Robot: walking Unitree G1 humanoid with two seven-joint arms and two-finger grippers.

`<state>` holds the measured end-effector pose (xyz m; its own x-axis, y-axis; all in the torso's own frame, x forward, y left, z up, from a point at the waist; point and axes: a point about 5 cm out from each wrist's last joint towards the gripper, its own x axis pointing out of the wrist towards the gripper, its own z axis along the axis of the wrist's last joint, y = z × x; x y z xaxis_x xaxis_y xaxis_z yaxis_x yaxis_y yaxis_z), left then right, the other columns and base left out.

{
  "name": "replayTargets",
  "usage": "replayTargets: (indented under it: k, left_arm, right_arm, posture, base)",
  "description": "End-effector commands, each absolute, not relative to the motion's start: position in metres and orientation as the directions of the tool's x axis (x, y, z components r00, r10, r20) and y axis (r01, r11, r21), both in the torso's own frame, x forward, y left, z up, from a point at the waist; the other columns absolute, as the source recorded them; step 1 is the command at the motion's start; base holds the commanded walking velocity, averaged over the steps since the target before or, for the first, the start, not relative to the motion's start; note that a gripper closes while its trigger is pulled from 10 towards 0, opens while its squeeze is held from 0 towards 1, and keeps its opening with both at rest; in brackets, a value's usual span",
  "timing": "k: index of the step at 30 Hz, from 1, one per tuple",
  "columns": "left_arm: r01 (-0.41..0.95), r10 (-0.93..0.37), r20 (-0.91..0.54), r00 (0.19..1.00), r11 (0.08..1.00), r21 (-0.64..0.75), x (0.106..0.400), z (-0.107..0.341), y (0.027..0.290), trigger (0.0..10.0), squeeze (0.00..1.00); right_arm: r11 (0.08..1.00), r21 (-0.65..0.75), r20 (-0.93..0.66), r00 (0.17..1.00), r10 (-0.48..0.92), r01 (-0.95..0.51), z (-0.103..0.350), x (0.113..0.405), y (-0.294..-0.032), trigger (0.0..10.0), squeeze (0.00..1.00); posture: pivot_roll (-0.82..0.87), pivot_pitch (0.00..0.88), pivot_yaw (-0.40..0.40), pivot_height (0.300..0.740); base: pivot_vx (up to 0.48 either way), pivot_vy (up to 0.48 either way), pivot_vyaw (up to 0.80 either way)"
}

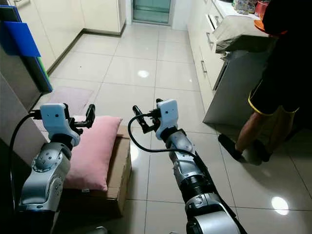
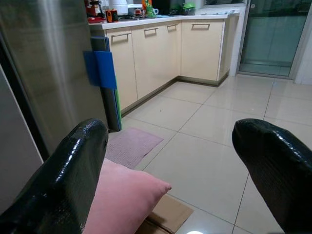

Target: Setting the table

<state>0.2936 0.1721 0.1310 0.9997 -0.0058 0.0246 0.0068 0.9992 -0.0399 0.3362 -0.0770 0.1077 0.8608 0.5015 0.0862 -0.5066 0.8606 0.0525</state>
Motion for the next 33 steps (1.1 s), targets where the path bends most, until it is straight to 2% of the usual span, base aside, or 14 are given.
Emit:
replayTargets:
  k: [1, 3, 7, 17, 22, 26, 30, 32, 33]
  left_arm:
    - [0.022, -0.021, 0.020, 1.000, 0.999, -0.043, 0.292, 0.131, 0.169, 10.0, 0.00]
    - [0.029, -0.029, 0.016, 0.999, 0.999, -0.035, 0.292, 0.129, 0.167, 10.0, 0.00]
    - [0.026, -0.024, 0.026, 0.999, 0.999, -0.044, 0.295, 0.130, 0.164, 10.0, 0.00]
    - [0.020, -0.028, -0.055, 0.998, 0.989, -0.148, 0.287, 0.119, 0.167, 10.0, 0.00]
    - [0.007, -0.017, -0.078, 0.997, 0.992, -0.123, 0.281, 0.112, 0.169, 10.0, 0.00]
    - [0.010, -0.021, -0.097, 0.995, 0.993, -0.119, 0.277, 0.106, 0.169, 10.0, 0.00]
    - [0.002, -0.013, -0.085, 0.996, 0.992, -0.128, 0.285, 0.107, 0.165, 10.0, 0.00]
    - [0.001, -0.012, -0.078, 0.997, 0.991, -0.131, 0.288, 0.110, 0.165, 10.0, 0.00]
    - [0.012, -0.021, -0.058, 0.998, 0.988, -0.155, 0.291, 0.115, 0.164, 10.0, 0.00]
  right_arm:
    - [0.856, 0.033, 0.082, 0.855, 0.512, -0.516, 0.110, 0.337, -0.079, 10.0, 0.00]
    - [0.855, 0.027, 0.081, 0.854, 0.514, -0.517, 0.110, 0.337, -0.080, 10.0, 0.00]
    - [0.894, 0.059, 0.058, 0.896, 0.441, -0.444, 0.111, 0.344, -0.099, 10.0, 0.00]
    - [0.892, 0.047, 0.083, 0.892, 0.445, -0.450, 0.116, 0.347, -0.092, 10.0, 0.00]
    - [0.882, 0.052, 0.070, 0.883, 0.465, -0.469, 0.110, 0.339, -0.086, 10.0, 0.00]
    - [0.864, 0.092, 0.034, 0.869, 0.494, -0.495, 0.101, 0.332, -0.086, 10.0, 0.00]
    - [0.860, 0.053, -0.001, 0.862, 0.508, -0.507, 0.097, 0.334, -0.092, 10.0, 0.00]
    - [0.862, 0.055, -0.001, 0.863, 0.505, -0.504, 0.098, 0.336, -0.092, 10.0, 0.00]
    - [0.852, 0.043, 0.021, 0.853, 0.521, -0.522, 0.105, 0.339, -0.084, 10.0, 0.00]
  posture:
    - [-0.02, 0.000, -0.044, 0.740]
    - [-0.02, 0.000, -0.051, 0.740]
    - [-0.03, 0.000, -0.066, 0.740]
    - [-0.02, 0.000, -0.022, 0.740]
    - [-0.03, 0.000, -0.013, 0.740]
    - [-0.03, 0.000, -0.021, 0.740]
    - [0.00, 0.000, -0.087, 0.740]
    - [0.00, 0.000, -0.087, 0.740]
    - [-0.01, 0.000, -0.104, 0.740]
  base:
    - [0.000, 0.000, 0.00]
    - [0.000, 0.000, 0.00]
    - [0.000, 0.000, 0.00]
    - [0.000, 0.000, 0.00]
    - [0.000, 0.000, 0.00]
    - [0.000, 0.000, 0.00]
    - [0.000, 0.000, 0.00]
    - [0.000, 0.000, 0.00]
    - [0.000, -0.274, 0.00]
